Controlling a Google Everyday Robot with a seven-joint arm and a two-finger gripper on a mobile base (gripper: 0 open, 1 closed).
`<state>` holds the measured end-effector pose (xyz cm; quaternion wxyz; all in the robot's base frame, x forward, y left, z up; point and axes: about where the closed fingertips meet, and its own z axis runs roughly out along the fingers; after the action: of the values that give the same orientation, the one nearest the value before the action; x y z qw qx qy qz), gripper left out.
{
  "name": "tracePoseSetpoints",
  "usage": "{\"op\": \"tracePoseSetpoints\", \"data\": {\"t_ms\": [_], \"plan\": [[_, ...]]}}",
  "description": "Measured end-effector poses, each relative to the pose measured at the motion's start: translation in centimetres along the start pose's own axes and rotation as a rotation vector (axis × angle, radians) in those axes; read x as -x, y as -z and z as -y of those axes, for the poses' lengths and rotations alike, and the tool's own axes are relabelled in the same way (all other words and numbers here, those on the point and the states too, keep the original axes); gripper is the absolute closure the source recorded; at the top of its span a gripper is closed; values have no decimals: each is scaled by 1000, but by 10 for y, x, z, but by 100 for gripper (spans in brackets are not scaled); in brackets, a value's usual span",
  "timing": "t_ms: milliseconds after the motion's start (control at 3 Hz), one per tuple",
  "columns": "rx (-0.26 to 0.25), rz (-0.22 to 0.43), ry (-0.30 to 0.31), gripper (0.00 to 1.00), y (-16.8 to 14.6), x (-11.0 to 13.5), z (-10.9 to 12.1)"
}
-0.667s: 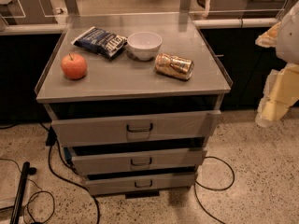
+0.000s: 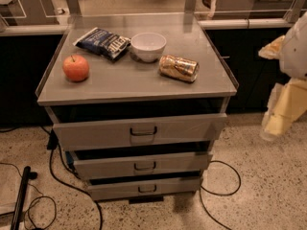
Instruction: Open middle drawer
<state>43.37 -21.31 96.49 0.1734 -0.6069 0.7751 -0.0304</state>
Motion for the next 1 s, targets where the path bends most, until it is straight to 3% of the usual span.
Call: {"op": "tracePoseSetpoints", "data": {"t_ms": [333,667,1000], "plan": [[40,66,13,0,-32,-6,-25],[41,153,24,0,-57,-12,-57],[-35,231,20,0,-125,-9,-83]]}}
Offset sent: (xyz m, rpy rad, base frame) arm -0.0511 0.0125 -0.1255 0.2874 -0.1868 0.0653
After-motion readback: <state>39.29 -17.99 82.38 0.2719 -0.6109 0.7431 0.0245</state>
